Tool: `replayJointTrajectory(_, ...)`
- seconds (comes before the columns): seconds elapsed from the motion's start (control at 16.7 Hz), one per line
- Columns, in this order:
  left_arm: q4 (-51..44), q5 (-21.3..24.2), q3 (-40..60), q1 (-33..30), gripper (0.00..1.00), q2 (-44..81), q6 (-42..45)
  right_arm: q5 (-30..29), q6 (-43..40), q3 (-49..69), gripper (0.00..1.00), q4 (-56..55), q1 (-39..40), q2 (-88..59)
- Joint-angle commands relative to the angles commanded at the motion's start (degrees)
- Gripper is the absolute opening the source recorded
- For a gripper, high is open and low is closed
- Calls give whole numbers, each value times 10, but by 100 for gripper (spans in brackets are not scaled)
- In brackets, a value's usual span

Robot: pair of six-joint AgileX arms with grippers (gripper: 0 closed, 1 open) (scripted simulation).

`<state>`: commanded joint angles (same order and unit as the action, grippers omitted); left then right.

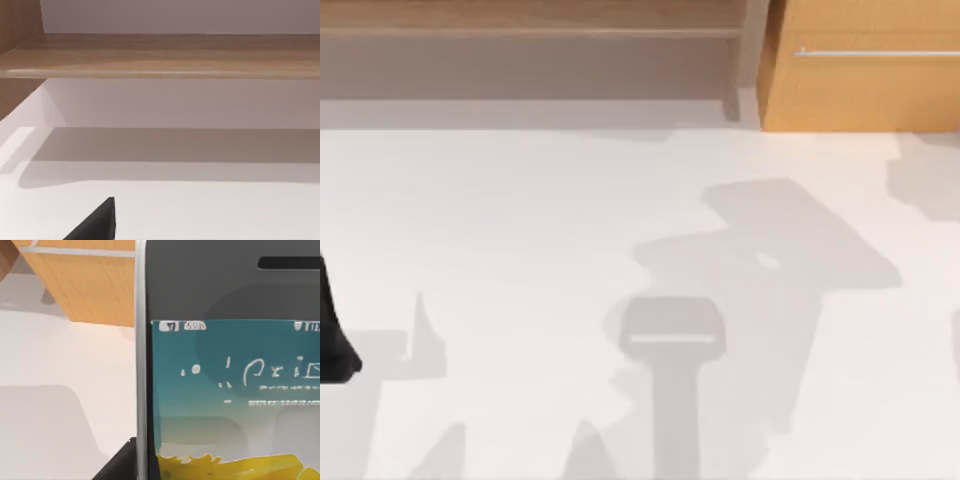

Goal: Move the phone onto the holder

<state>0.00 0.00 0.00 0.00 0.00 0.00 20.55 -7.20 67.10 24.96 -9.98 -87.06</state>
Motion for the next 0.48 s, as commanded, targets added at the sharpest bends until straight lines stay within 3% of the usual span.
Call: replayJointTrajectory(0.48, 0, 0, 0, 0, 100, 0, 0, 109, -58, -154, 0, -129, -160, 108)
